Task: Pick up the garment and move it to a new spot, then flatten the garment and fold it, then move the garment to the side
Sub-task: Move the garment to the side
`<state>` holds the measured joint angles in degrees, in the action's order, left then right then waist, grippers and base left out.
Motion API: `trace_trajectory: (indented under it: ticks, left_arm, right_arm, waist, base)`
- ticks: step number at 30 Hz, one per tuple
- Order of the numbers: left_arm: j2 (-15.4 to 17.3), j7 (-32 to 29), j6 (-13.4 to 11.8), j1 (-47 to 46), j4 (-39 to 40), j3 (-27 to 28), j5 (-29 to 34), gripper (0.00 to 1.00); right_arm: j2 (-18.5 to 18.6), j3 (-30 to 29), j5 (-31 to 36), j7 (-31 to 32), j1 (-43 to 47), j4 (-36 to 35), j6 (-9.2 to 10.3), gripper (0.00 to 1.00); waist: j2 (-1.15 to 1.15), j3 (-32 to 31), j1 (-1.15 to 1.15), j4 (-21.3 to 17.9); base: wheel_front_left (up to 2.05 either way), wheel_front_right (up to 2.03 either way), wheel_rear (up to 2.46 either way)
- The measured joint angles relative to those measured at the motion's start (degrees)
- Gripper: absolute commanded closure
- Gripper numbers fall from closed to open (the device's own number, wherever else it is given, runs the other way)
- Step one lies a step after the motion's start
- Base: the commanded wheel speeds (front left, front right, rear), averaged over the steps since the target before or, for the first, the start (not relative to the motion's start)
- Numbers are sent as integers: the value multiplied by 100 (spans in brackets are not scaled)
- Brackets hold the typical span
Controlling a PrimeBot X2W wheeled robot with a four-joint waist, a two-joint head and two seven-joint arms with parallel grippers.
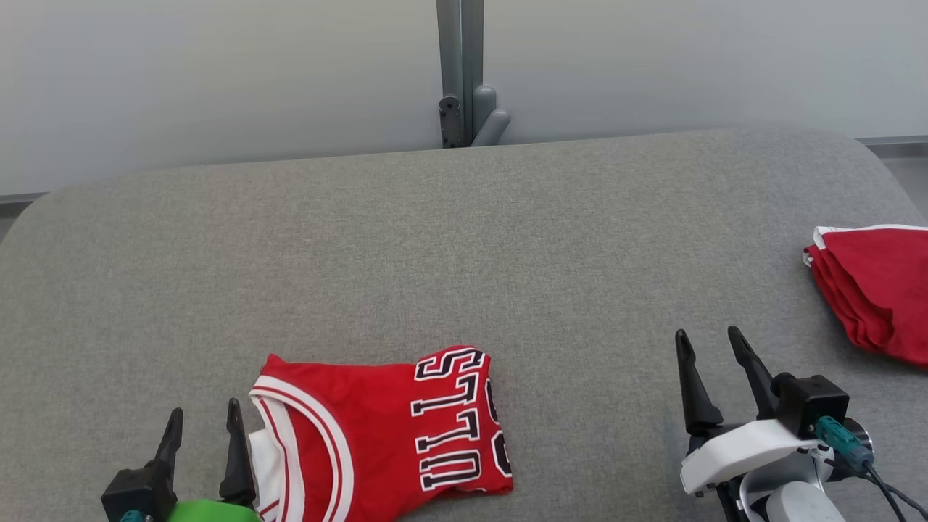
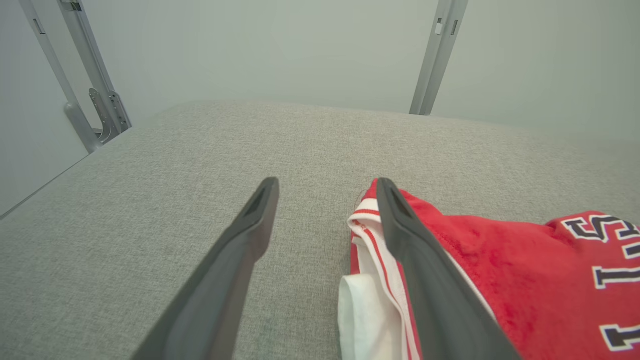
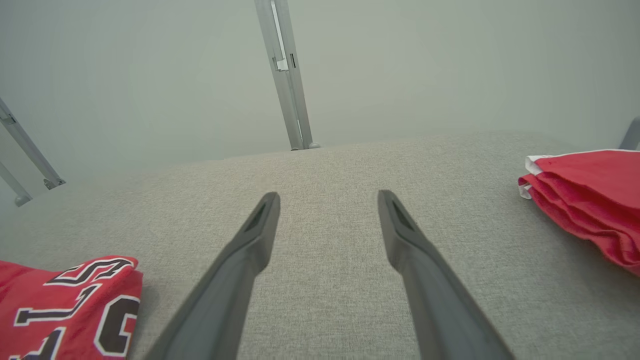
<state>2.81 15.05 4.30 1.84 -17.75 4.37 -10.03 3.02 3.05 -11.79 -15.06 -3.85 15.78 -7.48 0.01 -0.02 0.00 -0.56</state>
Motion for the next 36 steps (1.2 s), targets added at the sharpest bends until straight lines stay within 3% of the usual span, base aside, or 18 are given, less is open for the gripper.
trace_trajectory:
  ticks: [6, 10, 17, 22, 26, 27, 28, 36]
  left_arm:
    - [-1, 0, 2, 14, 1, -131, -54, 0]
    - [-2, 0, 18, -59, -4, -357, -124, 0]
    - [-3, 0, 41, -120, -81, -698, -198, 0]
    - [1, 0, 41, -120, -86, -764, -203, 0]
    - [1, 0, 67, -126, -90, -794, -202, 0]
    - [1, 0, 69, -129, -89, -791, -202, 0]
    - [1, 0, 69, -129, -86, -791, -200, 0]
    - [2, 0, 100, -126, -14, -792, -220, 0]
  right_arm:
    - [-5, 212, 41, 0, 9, 80, 0, 0]
    - [-8, 760, -19, 0, -78, 238, 0, 0]
    - [-24, 2037, -519, 0, -681, 1230, -1, 0]
    - [-30, 2497, -709, 185, -1049, 2253, -1, 0]
    - [-21, 2776, -1089, 238, -1335, 2688, 0, 0]
    - [-21, 2851, -1194, 236, -1396, 2748, 0, 38]
    - [-25, 2876, -1251, 204, -1448, 2794, 0, 98]
    - [-54, 2485, -1176, 1, -1717, 3083, -16, 100]
  waist:
    - [0, 51, 0, 87]
    - [0, 129, 0, 266]
    - [-1, 279, 0, 791]
    - [-1, 388, 0, 1196]
    - [-1, 484, 0, 1457]
    - [-1, 511, 0, 1506]
    - [-1, 540, 0, 1541]
    - [-1, 681, 0, 1331]
  base:
    - [0, 0, 0]
    - [0, 0, 0]
    - [0, 0, 0]
    - [0, 0, 0]
    - [0, 0, 0]
    - [0, 0, 0]
    - [0, 0, 0]
    - [0, 0, 0]
